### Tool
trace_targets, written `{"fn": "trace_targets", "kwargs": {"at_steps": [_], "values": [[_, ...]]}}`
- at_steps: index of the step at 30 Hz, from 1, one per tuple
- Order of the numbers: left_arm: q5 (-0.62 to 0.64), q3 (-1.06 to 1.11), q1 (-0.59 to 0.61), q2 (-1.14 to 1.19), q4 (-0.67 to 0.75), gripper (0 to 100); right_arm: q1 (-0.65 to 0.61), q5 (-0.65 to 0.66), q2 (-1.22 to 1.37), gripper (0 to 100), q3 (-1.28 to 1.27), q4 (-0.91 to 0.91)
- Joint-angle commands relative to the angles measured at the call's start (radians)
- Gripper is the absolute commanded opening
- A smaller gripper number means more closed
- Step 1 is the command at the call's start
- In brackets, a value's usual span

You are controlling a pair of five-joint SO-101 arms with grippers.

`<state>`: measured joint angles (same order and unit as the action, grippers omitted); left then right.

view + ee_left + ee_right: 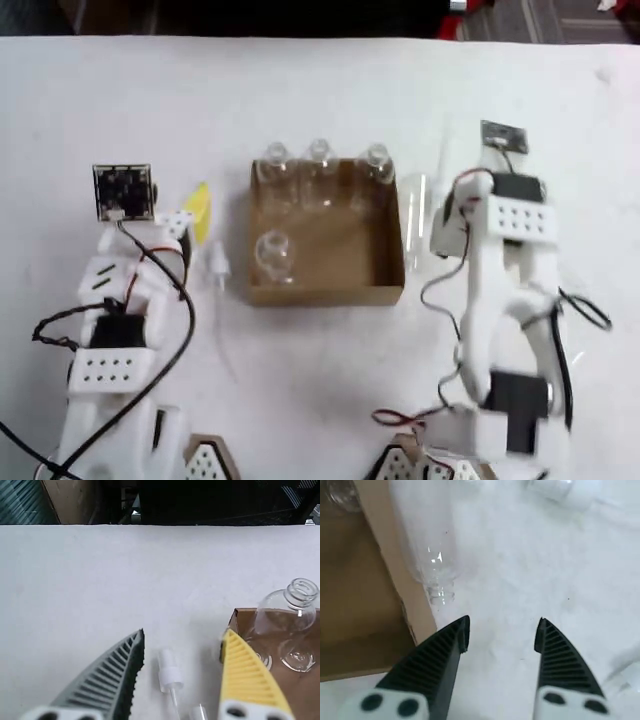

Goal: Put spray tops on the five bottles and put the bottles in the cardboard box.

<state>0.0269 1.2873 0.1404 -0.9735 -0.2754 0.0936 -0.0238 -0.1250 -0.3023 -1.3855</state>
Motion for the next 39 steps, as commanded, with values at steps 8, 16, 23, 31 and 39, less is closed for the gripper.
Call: {"fn": "trace_targets", "kwargs": {"at_steps": [8, 16, 23, 31, 39], "values": [[0.014, -0.003, 0.004, -0.018, 0.021, 23, -0.16, 0.023, 0.179, 19.0, 0.216, -0.093], [0.014, -0.003, 0.004, -0.018, 0.023, 23, -0.145, 0.023, 0.255, 19.0, 0.216, -0.028], [0.014, -0.003, 0.002, -0.018, 0.023, 23, -0.136, 0.025, 0.32, 19.0, 0.221, -0.022], [0.014, -0.003, 0.002, -0.018, 0.023, 23, -0.15, 0.023, 0.325, 19.0, 0.215, 0.013], [0.014, -0.003, 0.002, -0.018, 0.023, 23, -0.219, 0.021, 0.325, 19.0, 0.215, 0.012]]}}
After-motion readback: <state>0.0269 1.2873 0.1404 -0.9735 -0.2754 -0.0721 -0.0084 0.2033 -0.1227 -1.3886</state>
